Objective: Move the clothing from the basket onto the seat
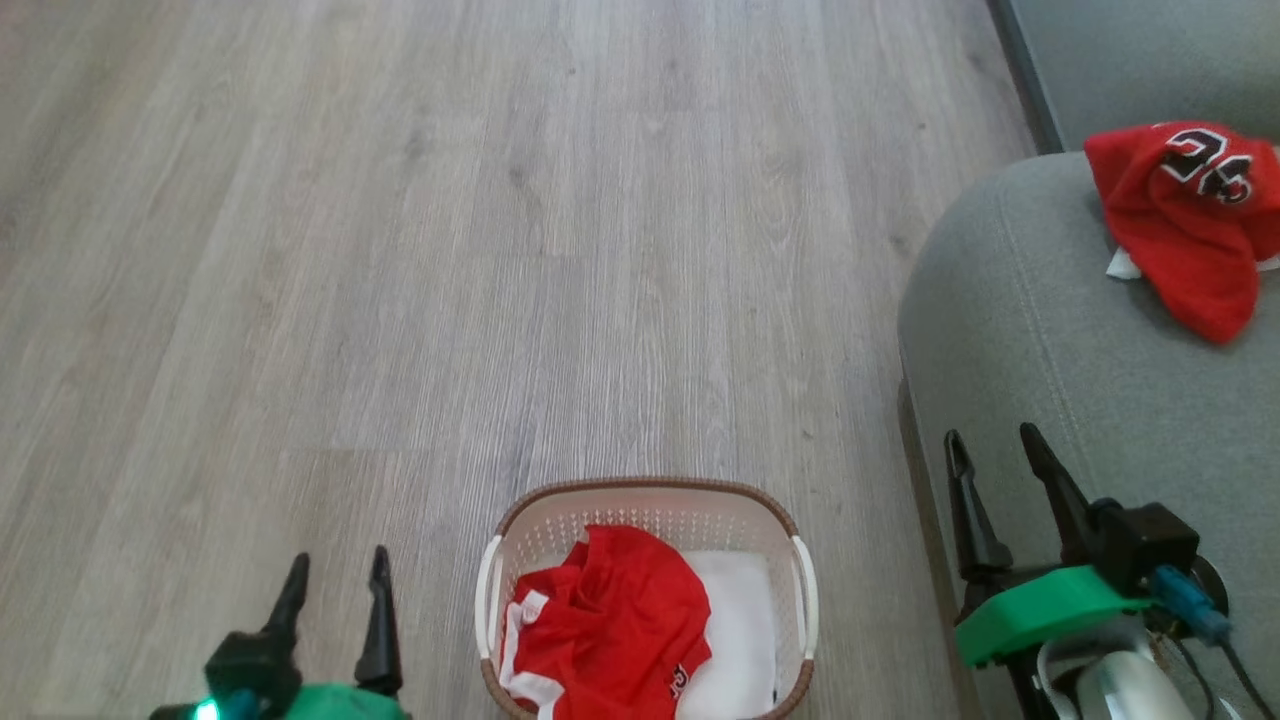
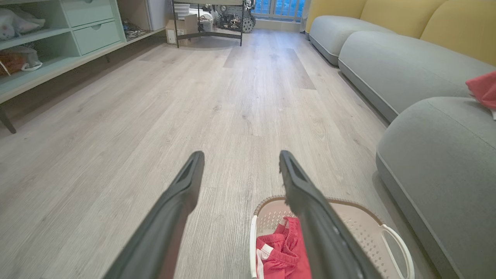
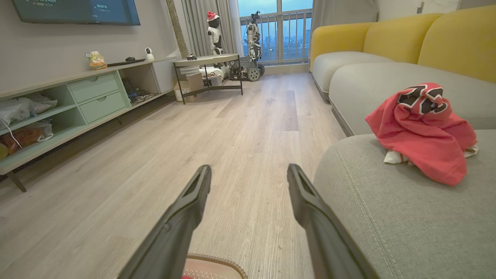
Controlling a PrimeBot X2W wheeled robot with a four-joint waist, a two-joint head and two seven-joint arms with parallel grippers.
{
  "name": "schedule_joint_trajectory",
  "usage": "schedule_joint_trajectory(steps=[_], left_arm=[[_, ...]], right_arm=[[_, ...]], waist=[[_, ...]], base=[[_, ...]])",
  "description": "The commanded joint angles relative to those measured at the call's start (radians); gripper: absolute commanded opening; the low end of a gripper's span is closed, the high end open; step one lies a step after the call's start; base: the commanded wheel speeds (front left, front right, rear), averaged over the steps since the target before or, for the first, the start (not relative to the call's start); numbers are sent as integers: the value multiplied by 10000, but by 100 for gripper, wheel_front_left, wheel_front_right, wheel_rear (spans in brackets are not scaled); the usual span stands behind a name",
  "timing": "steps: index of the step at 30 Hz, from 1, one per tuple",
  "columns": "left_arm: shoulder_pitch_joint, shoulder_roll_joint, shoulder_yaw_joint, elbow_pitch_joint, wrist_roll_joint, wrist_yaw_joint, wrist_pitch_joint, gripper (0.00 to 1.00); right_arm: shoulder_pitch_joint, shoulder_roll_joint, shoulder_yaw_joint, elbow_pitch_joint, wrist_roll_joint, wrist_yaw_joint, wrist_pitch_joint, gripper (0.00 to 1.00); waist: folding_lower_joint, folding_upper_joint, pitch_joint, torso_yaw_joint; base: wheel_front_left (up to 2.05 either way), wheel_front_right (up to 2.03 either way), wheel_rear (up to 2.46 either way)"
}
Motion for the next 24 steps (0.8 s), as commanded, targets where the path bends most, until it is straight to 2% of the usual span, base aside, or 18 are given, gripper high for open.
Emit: schedule_joint_trajectory(steps=[1,6,12,18,24], left_arm=[[-638,-13,212,-231,126,-26,-97,100],[-1305,-31,-248,206,398,-242,-97,100],[-2741,-62,-1054,1379,681,-654,-97,100],[-4391,-94,-1788,2745,804,-874,-97,100],[-5897,-103,-2553,4521,820,-888,-97,100]], right_arm=[[-526,24,167,-400,-80,-4,-67,100],[-840,24,-77,-680,-214,-4,-67,100],[-1596,24,-499,-1133,-529,-4,-67,100],[-2640,24,-634,-1776,-703,-4,-67,100],[-3561,24,-492,-2156,-677,-4,-67,100]], waist=[[0,-1,114,10],[0,-1,889,18],[0,-1,2363,-85],[0,-1,4295,-497],[0,-1,5899,-1014]], base=[[0,0,0],[0,0,0],[0,0,0],[0,0,0],[0,0,0]])
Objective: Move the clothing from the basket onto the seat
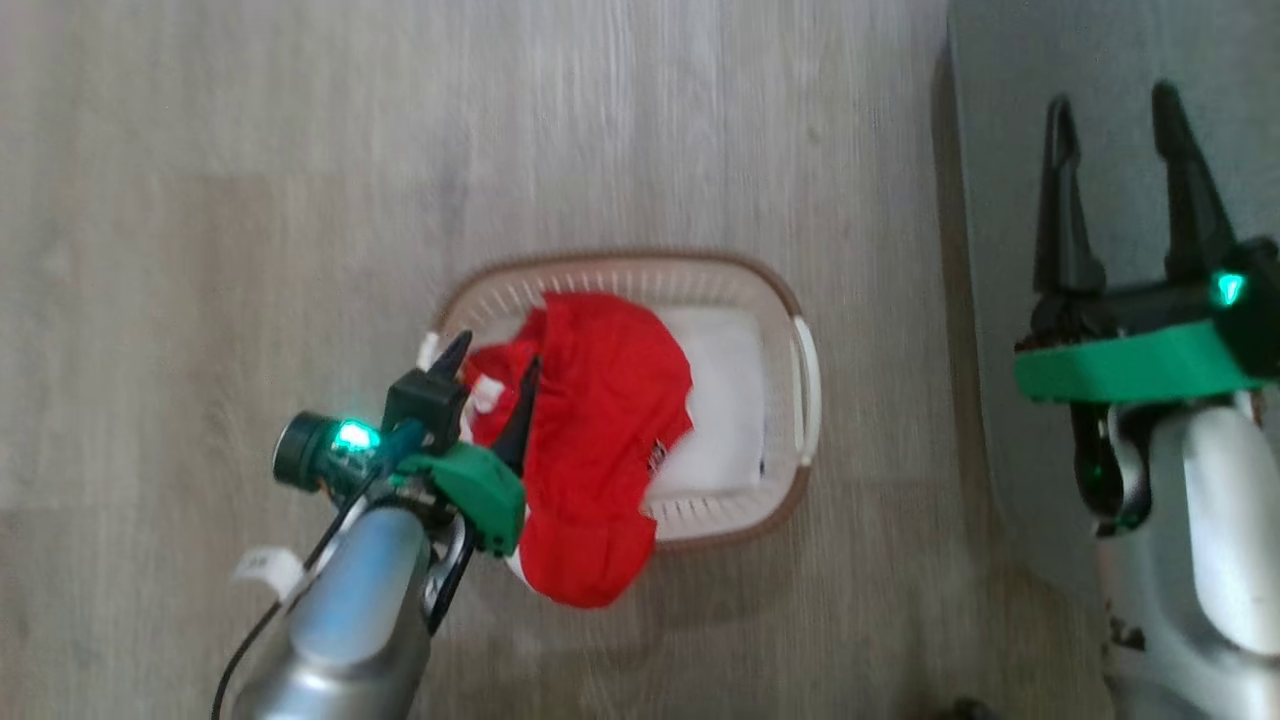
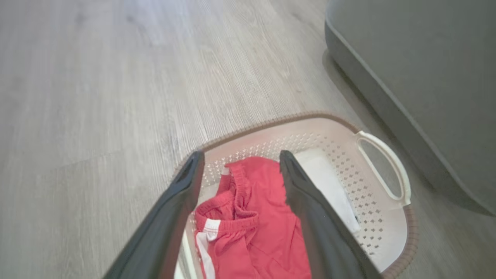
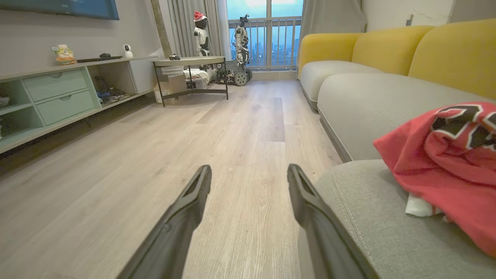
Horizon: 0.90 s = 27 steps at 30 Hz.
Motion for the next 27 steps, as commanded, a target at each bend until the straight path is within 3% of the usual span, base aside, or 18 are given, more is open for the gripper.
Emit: schedule_joint_trajectory(steps=[1,6,19,27], left_arm=[[-250,65,151,15,14,15,-97,100],[-1431,64,-563,1846,123,227,-97,100],[-3095,161,-1225,4451,394,910,-93,100],[-3768,441,-1231,5309,412,1375,-88,100]], right_arm=[[-208,28,292,-412,37,-4,-65,100],[-804,28,540,-883,157,-4,-65,100],[-1626,28,912,-1650,419,-4,-65,100],[-1768,28,986,-1755,621,-4,-65,100]], waist=[[-3,0,1234,-594],[-3,0,2347,-1139],[-3,0,4047,-1868],[-3,0,4539,-2149]], base=[[0,0,0],[0,0,0],[0,0,0],[0,0,0]])
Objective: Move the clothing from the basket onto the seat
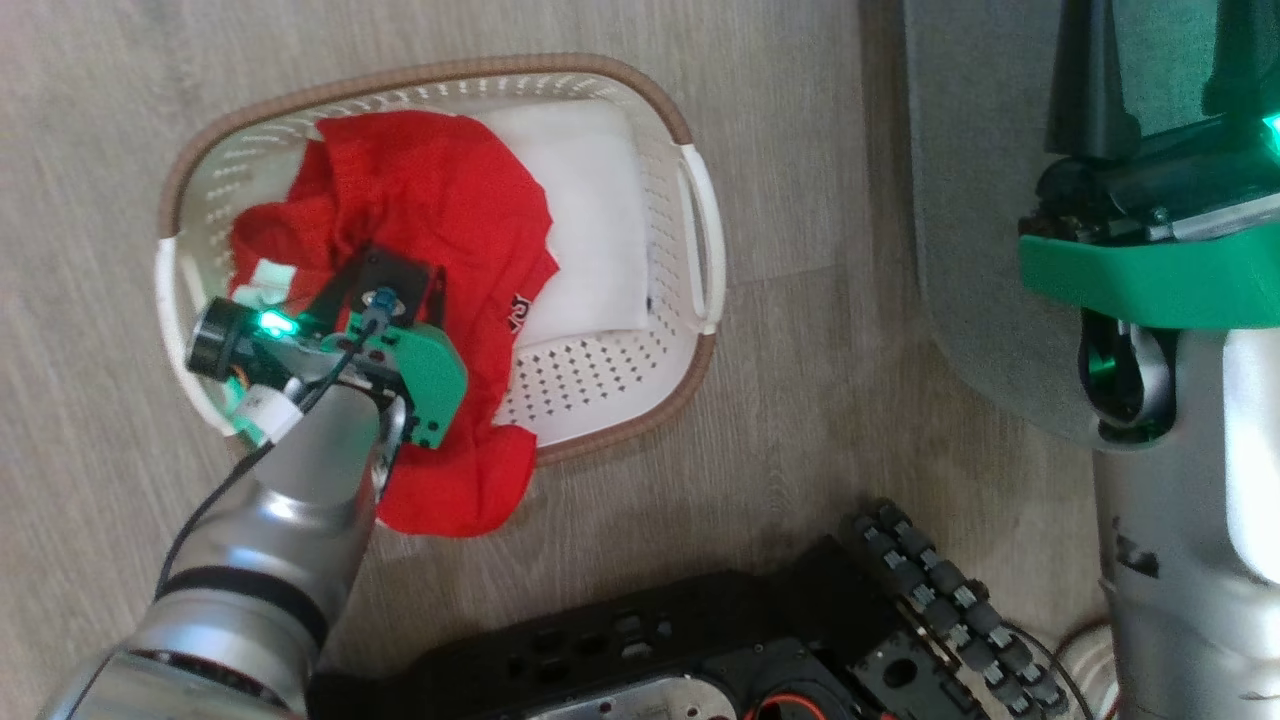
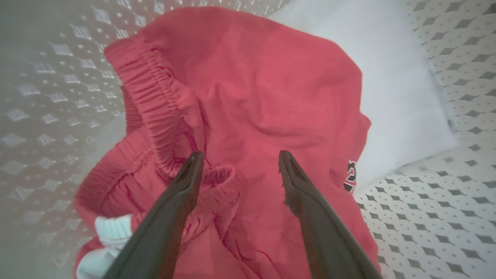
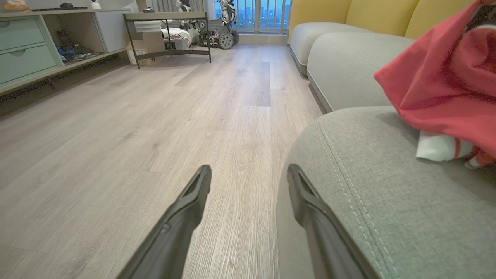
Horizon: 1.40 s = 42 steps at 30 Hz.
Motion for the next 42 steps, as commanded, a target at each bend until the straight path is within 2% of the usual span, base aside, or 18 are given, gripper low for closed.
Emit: schedule_joint_trajectory(steps=[1,7,13,14,15,16,17,18,19,29,42], left_arm=[[213,302,112,50,71,163,-79,100],[-37,499,-129,357,262,578,358,100],[-155,416,-303,471,305,842,759,100],[-171,403,-339,483,316,867,822,91],[-188,395,-376,495,329,893,898,72],[-204,388,-410,507,340,926,986,47],[-219,379,-452,517,359,958,1073,35],[-231,368,-495,525,377,984,1141,15],[-240,357,-532,532,387,999,1184,0],[-150,155,-762,542,249,793,857,0],[286,-112,-1093,-247,-200,331,22,0]], right_arm=[[105,39,152,-374,98,-4,-63,100],[52,39,179,-410,214,-4,-63,100],[22,39,217,-390,329,-4,-63,100],[14,39,226,-388,352,-4,-63,100],[6,39,233,-386,371,-4,-63,100],[-1,39,240,-384,386,-4,-63,100],[-5,39,245,-381,396,-4,-63,100],[-6,39,246,-376,404,-4,-63,100],[-4,39,239,-365,410,-4,-63,100],[46,39,140,-98,391,-4,-63,100],[424,39,66,324,86,-4,-63,100]], waist=[[-1,1,156,-143],[-1,1,370,-321],[-1,1,445,-419],[-1,1,459,-432],[-1,1,473,-443],[-1,1,485,-450],[-1,1,491,-456],[-1,1,491,-459],[-1,1,484,-458],[-1,1,-58,-295],[-1,1,-1623,170]], base=[[0,0,0],[0,0,0],[0,0,0],[0,0,0],[0,0,0],[0,0,0],[0,0,0],[0,0,0],[0,0,0],[0,0,0],[0,0,0]])
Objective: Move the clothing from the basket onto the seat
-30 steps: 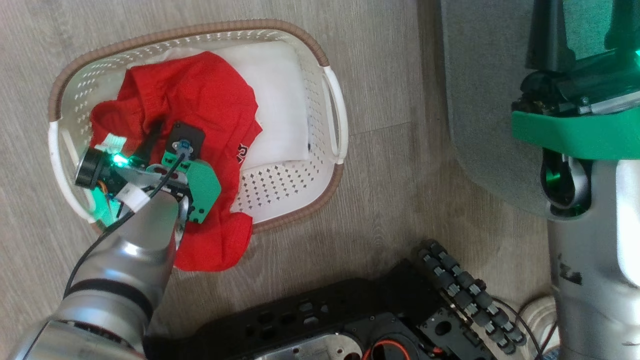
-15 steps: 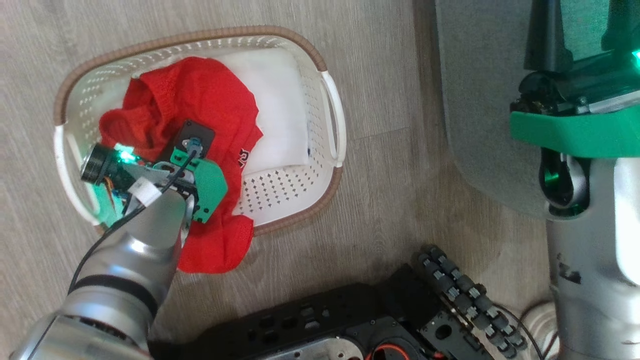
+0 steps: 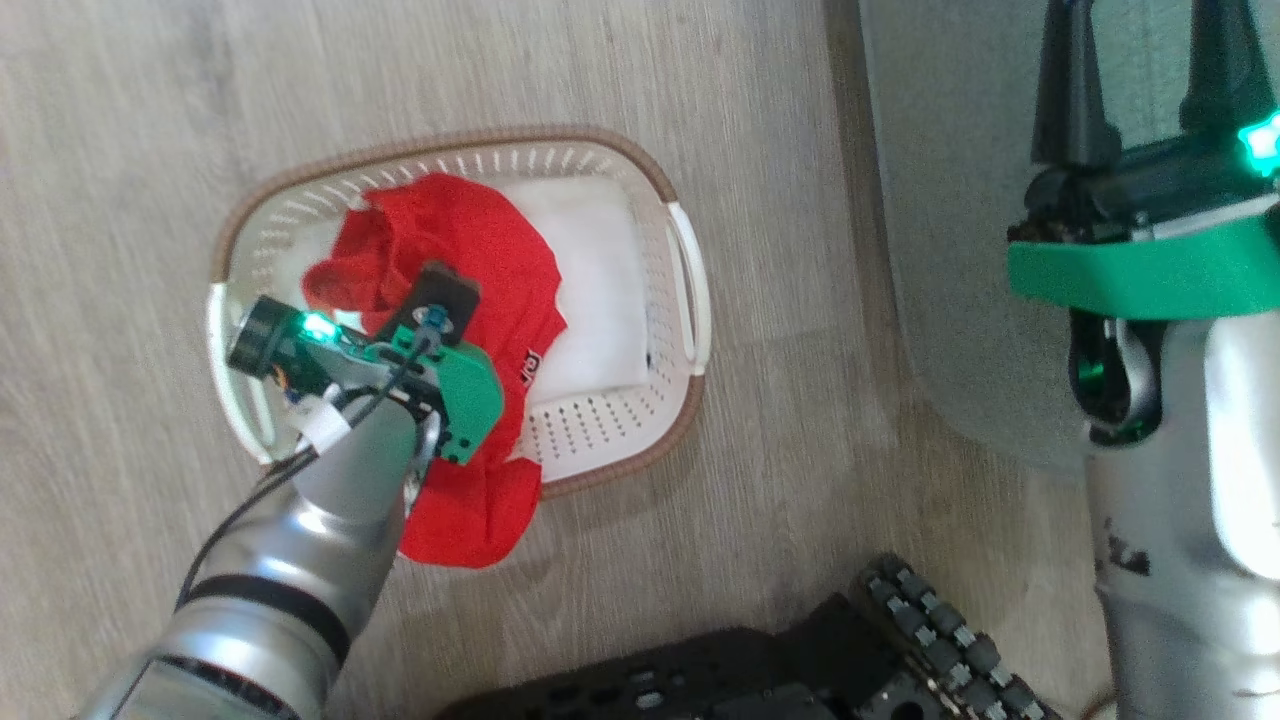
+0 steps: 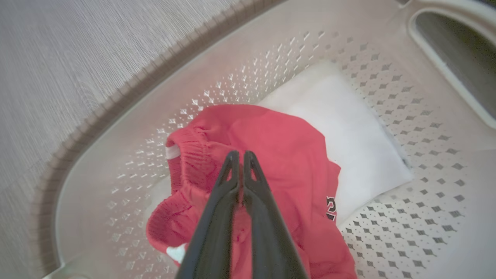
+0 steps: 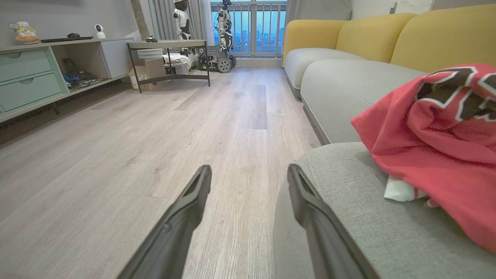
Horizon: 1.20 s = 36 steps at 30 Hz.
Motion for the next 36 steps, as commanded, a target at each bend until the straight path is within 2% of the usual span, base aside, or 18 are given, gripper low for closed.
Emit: schedule_joint_trajectory(steps=[1,7,17,24,26,27,28,29,36], left_arm=[[422,44,55,-337,-113,-67,-180,0],[1162,37,-423,-1911,-658,-209,-256,0],[2329,35,-916,-4706,-1468,170,-262,0],[3170,34,-862,-6026,-1677,335,-263,0],[3421,34,-801,-6383,-1727,367,-263,16],[3699,34,-695,-6766,-1803,402,-263,48],[3838,34,-648,-6928,-1828,412,-263,87],[3973,34,-597,-7088,-1849,417,-263,100],[4872,67,-262,-7902,-1845,369,-263,100]], right_arm=[[526,39,54,-249,-88,-4,-63,100],[999,39,-7,27,-368,-4,-63,100],[1875,40,-199,289,-614,-4,-63,100],[2408,40,-298,491,-727,-4,-63,100],[2557,40,-360,548,-773,-4,-63,100],[2712,40,-422,605,-824,-4,-63,100],[2789,40,-449,632,-848,-4,-63,100],[2864,40,-474,659,-866,-4,-63,100],[3354,40,-564,785,-962,-4,-63,100]], waist=[[0,0,-510,207],[0,0,-1614,502],[0,0,-3155,783],[0,0,-4075,832],[0,0,-4348,879],[0,0,-4658,943],[0,0,-4814,977],[0,0,-4984,1012],[0,0,-5916,1277]], base=[[0,0,0],[0,0,0],[0,0,0],[0,0,0],[0,0,0],[0,0,0],[0,0,0],[0,0,0],[0,0,0]])
